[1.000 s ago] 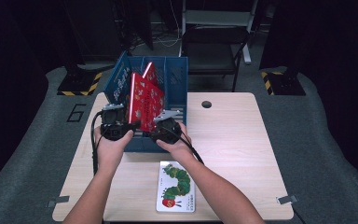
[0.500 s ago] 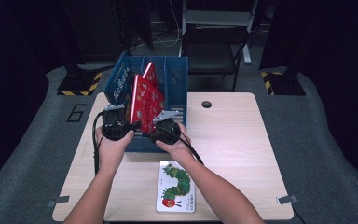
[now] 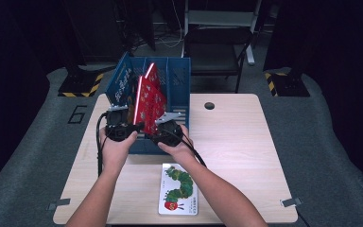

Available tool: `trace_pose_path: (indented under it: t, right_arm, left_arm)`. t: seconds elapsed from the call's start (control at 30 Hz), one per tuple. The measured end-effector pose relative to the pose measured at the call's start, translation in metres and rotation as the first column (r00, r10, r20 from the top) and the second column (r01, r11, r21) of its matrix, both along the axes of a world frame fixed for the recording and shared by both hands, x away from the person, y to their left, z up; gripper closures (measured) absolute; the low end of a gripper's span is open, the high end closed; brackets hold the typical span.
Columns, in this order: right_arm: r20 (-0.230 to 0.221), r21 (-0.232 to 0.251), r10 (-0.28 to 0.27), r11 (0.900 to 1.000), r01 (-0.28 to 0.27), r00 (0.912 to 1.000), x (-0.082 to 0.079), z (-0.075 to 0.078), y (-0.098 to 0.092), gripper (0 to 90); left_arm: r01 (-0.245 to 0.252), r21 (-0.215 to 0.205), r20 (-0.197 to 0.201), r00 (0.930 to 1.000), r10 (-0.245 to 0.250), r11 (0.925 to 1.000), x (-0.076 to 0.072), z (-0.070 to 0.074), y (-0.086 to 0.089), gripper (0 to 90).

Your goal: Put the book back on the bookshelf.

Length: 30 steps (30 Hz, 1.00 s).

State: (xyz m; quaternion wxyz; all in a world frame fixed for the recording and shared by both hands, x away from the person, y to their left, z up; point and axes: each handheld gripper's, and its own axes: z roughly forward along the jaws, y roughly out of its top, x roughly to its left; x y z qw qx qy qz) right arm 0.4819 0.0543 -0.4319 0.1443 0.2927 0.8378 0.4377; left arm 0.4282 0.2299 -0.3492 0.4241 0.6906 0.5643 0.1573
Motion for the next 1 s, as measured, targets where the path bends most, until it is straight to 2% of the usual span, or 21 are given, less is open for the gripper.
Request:
trace_pose_path:
  t: [0.2,0.23,0.3,0.5,0.8,1.0]
  right_arm:
    - [0.014,0.003,-0.008,1.000,0.008,0.9999,0.001,0.001,0.000,49.4]
    - [0.005,0.004,-0.009,1.000,0.009,1.0000,0.002,0.001,-0.001,49.4]
    - [0.016,0.007,-0.011,1.000,0.011,0.9998,0.002,0.001,-0.001,50.2]
    - [0.011,0.020,-0.028,0.999,0.027,0.9996,0.006,0.002,-0.003,51.3]
    - [0.017,0.021,-0.032,0.999,0.031,0.9994,0.010,0.004,-0.002,53.2]
    - [0.007,0.026,-0.041,0.999,0.041,0.9991,0.013,0.005,-0.002,53.3]
  left_arm:
    - [0.004,0.021,0.002,1.0000,-0.004,0.9998,0.005,0.003,-0.002,75.1]
    - [0.004,0.018,-0.001,1.0000,-0.004,0.9998,0.005,0.004,-0.003,74.9]
    - [0.002,0.020,0.003,1.0000,-0.002,0.9998,0.008,0.005,-0.004,74.7]
    - [-0.015,0.025,0.003,0.9999,0.014,0.9996,0.018,0.009,-0.008,74.7]
    - [-0.022,0.005,0.001,0.9997,0.022,0.9997,0.026,0.010,-0.007,74.4]
    - [-0.027,0.003,0.013,0.9995,0.027,0.9996,0.032,0.010,-0.009,74.3]
